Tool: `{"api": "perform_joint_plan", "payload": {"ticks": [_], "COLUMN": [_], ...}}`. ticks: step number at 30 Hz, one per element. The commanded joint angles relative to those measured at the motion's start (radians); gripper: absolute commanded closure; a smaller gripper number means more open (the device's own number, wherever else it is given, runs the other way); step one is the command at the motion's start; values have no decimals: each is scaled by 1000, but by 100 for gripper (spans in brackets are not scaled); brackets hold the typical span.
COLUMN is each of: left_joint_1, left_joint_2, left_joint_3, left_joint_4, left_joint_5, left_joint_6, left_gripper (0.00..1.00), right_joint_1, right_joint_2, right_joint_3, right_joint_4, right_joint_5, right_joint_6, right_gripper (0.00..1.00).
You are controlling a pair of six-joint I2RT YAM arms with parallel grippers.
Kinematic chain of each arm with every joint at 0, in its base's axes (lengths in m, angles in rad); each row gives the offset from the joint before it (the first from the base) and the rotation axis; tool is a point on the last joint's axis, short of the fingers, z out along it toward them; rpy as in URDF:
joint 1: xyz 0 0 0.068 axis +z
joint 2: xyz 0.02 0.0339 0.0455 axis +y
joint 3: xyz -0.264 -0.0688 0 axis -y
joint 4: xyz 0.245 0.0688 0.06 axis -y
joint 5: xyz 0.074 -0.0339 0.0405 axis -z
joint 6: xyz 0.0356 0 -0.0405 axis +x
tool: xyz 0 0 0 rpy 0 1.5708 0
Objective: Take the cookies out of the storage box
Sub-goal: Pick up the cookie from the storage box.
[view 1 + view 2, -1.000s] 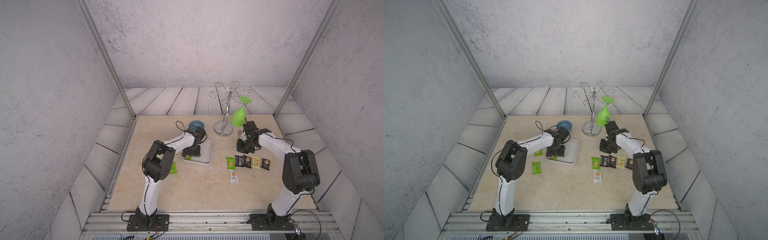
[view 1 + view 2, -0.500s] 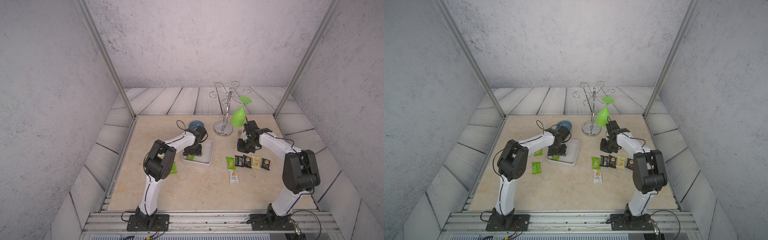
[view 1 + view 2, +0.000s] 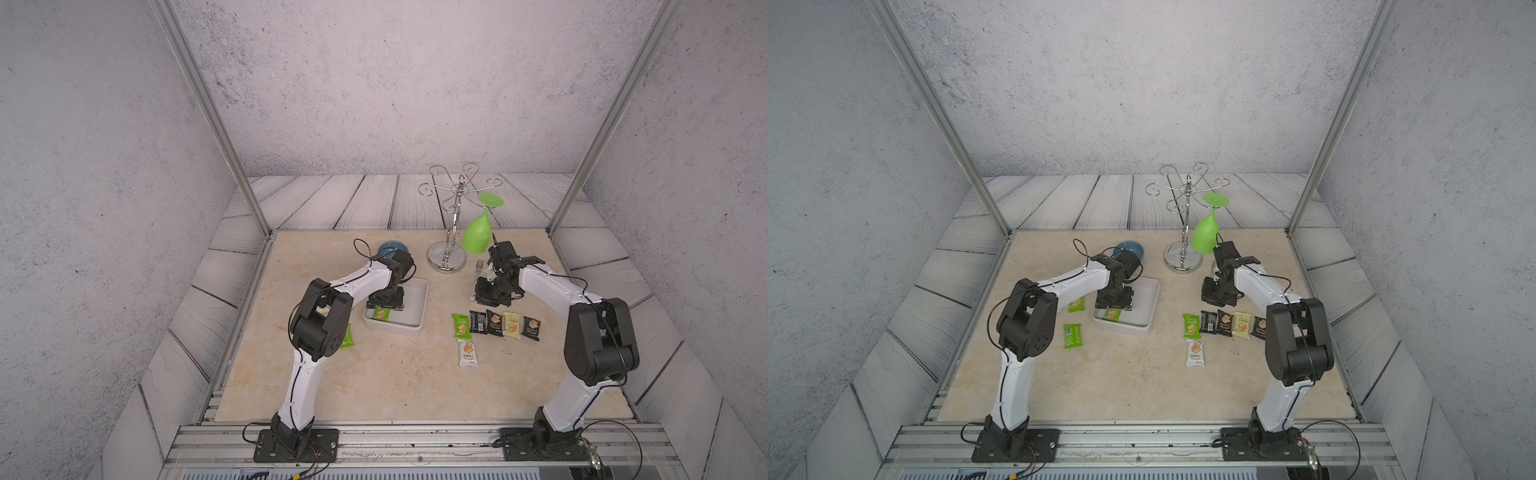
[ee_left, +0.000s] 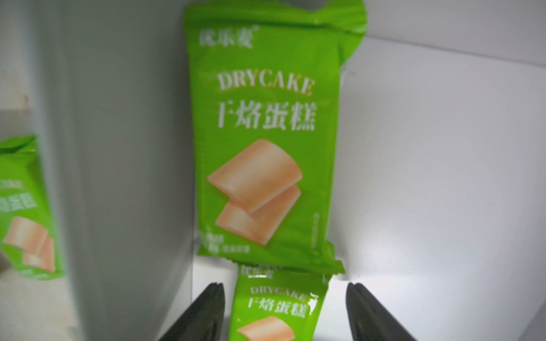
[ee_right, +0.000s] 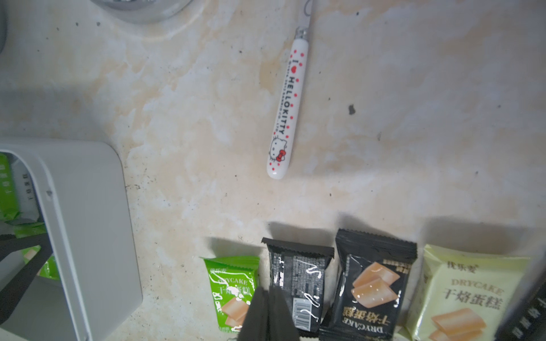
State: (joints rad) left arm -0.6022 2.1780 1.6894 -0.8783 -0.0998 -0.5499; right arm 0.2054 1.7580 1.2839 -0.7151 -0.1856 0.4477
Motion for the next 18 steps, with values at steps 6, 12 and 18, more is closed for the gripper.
{"api": "perform_joint_plan", "payload": {"ticks": [6,12,18], "left_joint_1": [9,10,9], "left_joint_2": [33,24,1], "left_joint_3": [-4,-24,-34], "left_joint_4": [-3,11,16], "left_joint_5": [28,34,34], "left_joint_6": [18,9,2], "left_gripper": [32,48,56], "right_joint_1": [-11,-12,-12], "right_joint_2": [20,14,3], "right_joint_3": [28,20,12], "right_joint_4": [-23,-25,-24], "right_joint_5": [-7,-7,-10], "right_joint_6": [-10,-9,-8], "right_gripper": [91,91,91]}}
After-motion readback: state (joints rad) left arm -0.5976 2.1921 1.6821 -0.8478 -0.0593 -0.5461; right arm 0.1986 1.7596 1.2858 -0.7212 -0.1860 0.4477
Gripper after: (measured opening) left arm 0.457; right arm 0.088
